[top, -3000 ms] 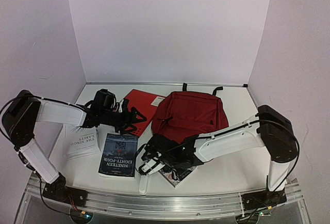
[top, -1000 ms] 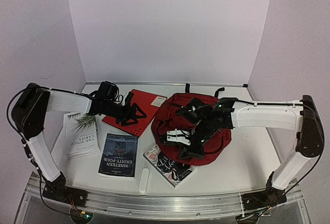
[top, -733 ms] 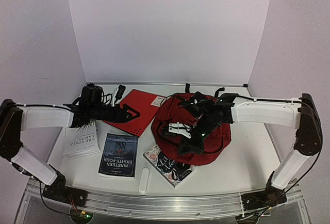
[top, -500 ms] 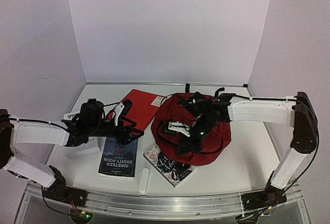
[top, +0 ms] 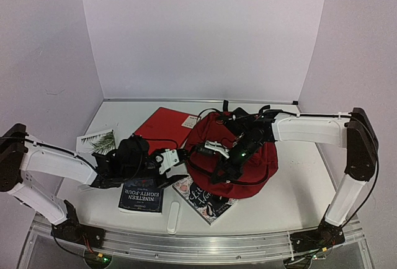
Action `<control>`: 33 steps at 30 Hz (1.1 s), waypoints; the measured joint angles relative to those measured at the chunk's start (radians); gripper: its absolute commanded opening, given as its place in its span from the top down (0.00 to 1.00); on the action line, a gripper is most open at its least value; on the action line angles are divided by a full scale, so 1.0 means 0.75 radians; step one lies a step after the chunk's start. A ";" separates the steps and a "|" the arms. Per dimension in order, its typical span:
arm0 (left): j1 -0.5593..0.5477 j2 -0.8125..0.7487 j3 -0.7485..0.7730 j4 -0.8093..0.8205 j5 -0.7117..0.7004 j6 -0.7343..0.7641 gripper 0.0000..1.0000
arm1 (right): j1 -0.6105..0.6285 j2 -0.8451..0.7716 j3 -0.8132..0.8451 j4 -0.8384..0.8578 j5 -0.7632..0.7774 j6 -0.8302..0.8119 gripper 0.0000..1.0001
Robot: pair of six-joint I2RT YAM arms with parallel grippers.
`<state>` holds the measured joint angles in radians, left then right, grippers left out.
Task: Pack the student bag
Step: Unzip the student bag at the center of the board.
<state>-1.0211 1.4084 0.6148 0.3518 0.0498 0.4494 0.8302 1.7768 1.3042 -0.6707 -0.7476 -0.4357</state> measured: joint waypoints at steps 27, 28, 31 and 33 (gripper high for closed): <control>-0.140 0.413 0.176 0.130 -0.456 0.398 1.00 | -0.079 -0.021 -0.092 0.005 -0.033 0.018 1.00; -0.127 0.406 0.166 0.134 -0.458 0.394 1.00 | -0.091 -0.036 -0.109 0.006 -0.031 0.016 1.00; -0.067 0.358 0.128 0.138 -0.453 0.375 1.00 | -0.145 -0.094 -0.158 0.000 -0.025 -0.002 1.00; -0.021 0.320 0.110 0.138 -0.449 0.368 1.00 | -0.191 -0.123 -0.181 -0.011 -0.024 -0.020 1.00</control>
<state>-1.0370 1.6481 0.6977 0.4555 -0.2866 0.7254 0.6871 1.6845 1.1684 -0.6788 -0.7652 -0.4509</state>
